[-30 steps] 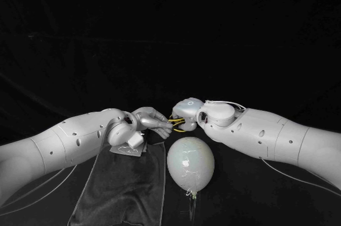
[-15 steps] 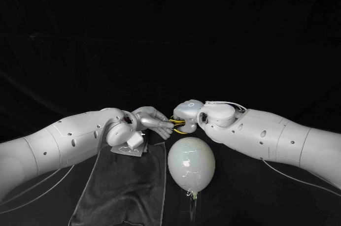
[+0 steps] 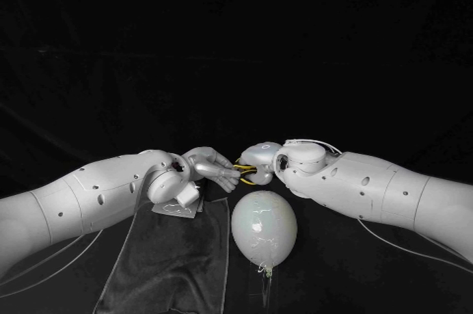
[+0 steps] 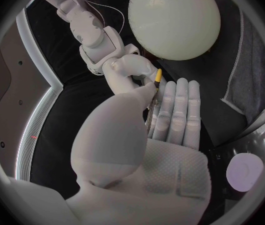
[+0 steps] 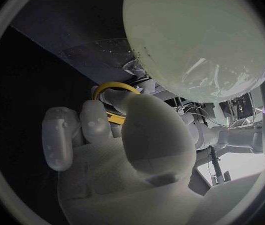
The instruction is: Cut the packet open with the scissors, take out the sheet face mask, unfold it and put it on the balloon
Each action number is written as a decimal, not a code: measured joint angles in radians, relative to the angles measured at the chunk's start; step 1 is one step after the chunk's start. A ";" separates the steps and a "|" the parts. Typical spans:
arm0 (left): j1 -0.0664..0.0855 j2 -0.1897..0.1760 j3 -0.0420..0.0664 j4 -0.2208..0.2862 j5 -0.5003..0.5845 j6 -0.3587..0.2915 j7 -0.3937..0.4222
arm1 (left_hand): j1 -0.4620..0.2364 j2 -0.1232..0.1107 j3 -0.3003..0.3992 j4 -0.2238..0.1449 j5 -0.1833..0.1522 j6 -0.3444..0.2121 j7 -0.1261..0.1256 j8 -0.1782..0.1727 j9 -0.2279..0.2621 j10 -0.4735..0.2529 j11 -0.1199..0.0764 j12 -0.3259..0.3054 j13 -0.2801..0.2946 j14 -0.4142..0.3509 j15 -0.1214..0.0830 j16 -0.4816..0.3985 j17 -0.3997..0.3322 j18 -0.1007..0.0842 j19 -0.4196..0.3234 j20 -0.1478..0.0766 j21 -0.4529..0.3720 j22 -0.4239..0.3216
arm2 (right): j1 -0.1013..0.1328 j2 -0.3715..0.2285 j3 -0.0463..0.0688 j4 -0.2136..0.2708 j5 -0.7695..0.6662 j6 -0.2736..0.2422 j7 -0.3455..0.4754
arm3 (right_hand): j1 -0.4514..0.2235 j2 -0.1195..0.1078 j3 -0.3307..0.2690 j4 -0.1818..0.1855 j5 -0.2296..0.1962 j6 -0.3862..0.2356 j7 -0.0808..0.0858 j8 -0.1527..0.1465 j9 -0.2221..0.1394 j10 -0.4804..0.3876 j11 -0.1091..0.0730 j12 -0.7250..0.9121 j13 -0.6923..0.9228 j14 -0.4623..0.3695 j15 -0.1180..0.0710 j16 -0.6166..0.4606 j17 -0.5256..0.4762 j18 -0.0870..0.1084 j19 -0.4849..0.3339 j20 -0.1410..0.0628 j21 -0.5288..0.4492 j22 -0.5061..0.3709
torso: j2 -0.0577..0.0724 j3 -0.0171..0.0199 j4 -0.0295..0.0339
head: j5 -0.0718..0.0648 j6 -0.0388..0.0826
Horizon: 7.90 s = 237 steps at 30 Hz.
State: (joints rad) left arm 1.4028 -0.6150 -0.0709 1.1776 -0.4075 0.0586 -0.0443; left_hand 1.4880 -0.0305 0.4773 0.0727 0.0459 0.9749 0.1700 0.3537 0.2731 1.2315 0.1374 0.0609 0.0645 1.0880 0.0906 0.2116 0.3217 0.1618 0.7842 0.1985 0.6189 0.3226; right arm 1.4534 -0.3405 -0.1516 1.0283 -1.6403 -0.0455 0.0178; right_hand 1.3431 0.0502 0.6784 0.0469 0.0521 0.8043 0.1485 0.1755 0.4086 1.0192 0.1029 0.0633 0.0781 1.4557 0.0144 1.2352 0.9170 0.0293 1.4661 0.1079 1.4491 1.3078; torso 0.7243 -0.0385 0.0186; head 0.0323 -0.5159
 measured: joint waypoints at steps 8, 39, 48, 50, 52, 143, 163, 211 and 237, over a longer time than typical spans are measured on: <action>0.006 0.002 0.000 0.003 -0.007 0.000 -0.003 | 0.000 0.000 -0.003 -0.003 0.000 0.000 0.000 0.000 0.000 0.000 0.000 0.000 0.000 0.000 0.000 0.000 0.001 -0.001 0.000 0.000 0.000 0.002 | 0.000 -0.006 0.000 0.004 0.034 -0.011 -0.002 | 0.004 -0.003 0.011 -0.010 0.000 0.079 0.022 0.042 0.015 0.088 0.070 0.098 0.027 0.002 0.001 0.004 0.004 0.000 0.000 0.000 0.021 0.000 | 0.000 0.0002 0.0007 | 0.000 -0.001; 0.030 -0.004 0.008 -0.015 0.080 -0.136 -0.019 | -0.283 -0.138 -0.551 0.228 0.005 -0.132 0.043 -0.083 -0.022 -0.161 0.057 0.012 0.004 -0.204 0.072 -0.019 0.013 -0.001 -0.098 0.088 -0.194 -0.134 | -0.009 -0.011 -0.005 0.019 -0.063 -0.054 -0.194 | -0.079 -0.051 -0.036 0.087 -0.006 0.166 -0.062 0.165 0.117 0.097 0.061 0.506 0.512 0.010 -0.076 0.072 0.100 0.000 -0.001 -0.058 0.067 0.000 | -0.001 -0.0003 0.0003 | -0.001 0.011; 0.030 -0.057 0.008 -0.027 0.139 -0.217 -0.002 | -0.408 -0.171 -0.606 0.231 0.005 -0.135 0.046 -0.083 -0.021 -0.172 0.061 0.024 0.005 -0.223 0.074 0.006 0.020 -0.001 -0.094 0.091 -0.213 -0.153 | -0.010 -0.031 -0.005 -0.001 -0.083 -0.063 -0.207 | -0.078 -0.051 -0.036 0.087 -0.006 0.165 -0.061 0.165 0.121 0.097 0.061 0.509 0.502 0.011 -0.076 0.072 0.101 0.000 -0.001 -0.058 0.067 0.000 | -0.002 -0.0003 0.0006 | 0.002 0.010; 0.032 -0.069 0.008 -0.036 0.153 -0.232 0.005 | -0.413 -0.166 -0.606 0.231 0.005 -0.135 0.046 -0.083 -0.021 -0.172 0.061 0.024 0.004 -0.227 0.078 0.010 0.021 -0.001 -0.094 0.091 -0.217 -0.155 | -0.011 -0.047 -0.005 0.004 -0.075 -0.081 -0.208 | -0.078 -0.051 -0.036 0.086 -0.006 0.165 -0.061 0.164 0.121 0.097 0.061 0.509 0.502 0.011 -0.075 0.072 0.102 0.000 -0.001 -0.058 0.067 0.000 | -0.002 0.0002 0.0017 | 0.002 0.009; 0.033 -0.083 0.009 -0.044 0.164 -0.243 0.012 | -0.411 -0.164 -0.599 0.230 0.005 -0.135 0.046 -0.083 -0.020 -0.176 0.064 0.024 0.005 -0.232 0.076 0.015 0.022 -0.001 -0.090 0.087 -0.218 -0.158 | -0.011 -0.070 -0.005 0.021 -0.055 -0.109 -0.208 | -0.078 -0.051 -0.037 0.086 -0.006 0.164 -0.060 0.164 0.121 0.097 0.061 0.509 0.502 0.011 -0.075 0.072 0.102 0.000 -0.001 -0.058 0.067 0.000 | -0.003 0.0008 0.0030 | 0.002 0.007; -0.159 -0.321 -0.083 0.147 -0.569 -0.613 0.300 | 0.182 -0.082 -0.527 0.216 0.007 -0.235 0.026 0.136 -0.040 -0.367 0.042 0.338 0.042 -0.313 0.053 0.281 0.090 -0.002 -0.186 0.083 -0.103 -0.091 | -0.014 -0.491 -0.006 0.446 0.817 -0.629 0.086 | -0.063 -0.058 -0.029 0.080 -0.006 0.151 -0.054 0.169 0.131 0.097 0.061 0.511 0.415 0.009 -0.073 0.068 0.088 0.000 -0.004 -0.058 0.049 0.000 | -0.003 0.0023 0.0029 | 0.215 -0.084; -0.204 -0.285 -0.090 0.124 -0.794 -0.623 0.315 | 0.080 -0.282 -0.699 0.228 0.007 -0.573 -0.034 -0.114 -0.149 -0.897 -0.040 -0.018 -0.029 -0.909 0.013 -0.146 -0.211 -0.086 -0.633 0.075 -0.516 -0.290 | -0.014 -0.493 -0.006 0.447 0.817 -0.621 0.083 | -0.061 -0.061 -0.029 0.080 -0.006 0.153 -0.056 0.166 0.133 0.097 0.061 0.511 0.416 0.009 -0.073 0.068 0.087 0.000 -0.005 -0.058 0.047 0.000 | 0.000 0.0021 -0.0032 | 0.205 -0.088; -0.202 -0.211 -0.074 0.063 -0.940 -0.522 0.120 | 0.158 -0.244 -0.543 0.229 0.005 -0.428 -0.004 -0.048 -0.106 -0.717 0.027 -0.007 -0.015 -0.726 0.057 -0.089 -0.147 -0.046 -0.555 0.080 -0.484 -0.280 | -0.017 -0.505 -0.006 0.468 0.817 -0.598 0.080 | -0.061 -0.061 -0.031 0.080 -0.006 0.153 -0.056 0.169 0.133 0.097 0.061 0.506 0.417 0.011 -0.071 0.068 0.088 0.000 -0.004 -0.061 0.046 0.000 | -0.001 0.0029 -0.0019 | 0.193 -0.097; -0.201 -0.224 -0.071 0.074 -0.903 -0.524 0.124 | 0.187 -0.126 -0.336 0.218 0.005 -0.278 0.018 0.001 -0.075 -0.579 0.039 -0.009 -0.008 -0.628 0.072 -0.083 -0.139 0.009 -0.522 0.081 -0.476 -0.278 | -0.018 -0.511 -0.006 0.470 0.817 -0.592 0.079 | -0.061 -0.061 -0.030 0.082 -0.006 0.153 -0.056 0.166 0.134 0.097 0.061 0.507 0.417 0.009 -0.073 0.068 0.088 0.000 -0.006 -0.059 0.046 0.000 | -0.002 0.0034 -0.0015 | 0.193 -0.095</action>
State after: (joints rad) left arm 1.2015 -0.8390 -0.1419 1.2513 -1.3104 -0.4649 0.0797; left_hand 1.6747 -0.1561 0.1415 0.2910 0.0504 0.6967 0.1877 0.3544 0.1982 0.6523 0.1762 0.0522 0.0567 0.4603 0.1630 0.1288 0.1824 0.1710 0.2620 0.2792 0.1433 0.0447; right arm 1.4357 -0.8510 -0.1578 1.4983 -0.8230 -0.6372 0.0973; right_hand 1.2823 -0.0106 0.6480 0.1285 0.0456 0.9574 0.0926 0.3418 0.5422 1.1165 0.1642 0.5708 0.4952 1.4646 -0.0586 1.3032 1.0050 0.0292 1.4601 0.0485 1.4947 1.3079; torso 0.7225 -0.0352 0.0171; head 0.2249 -0.6109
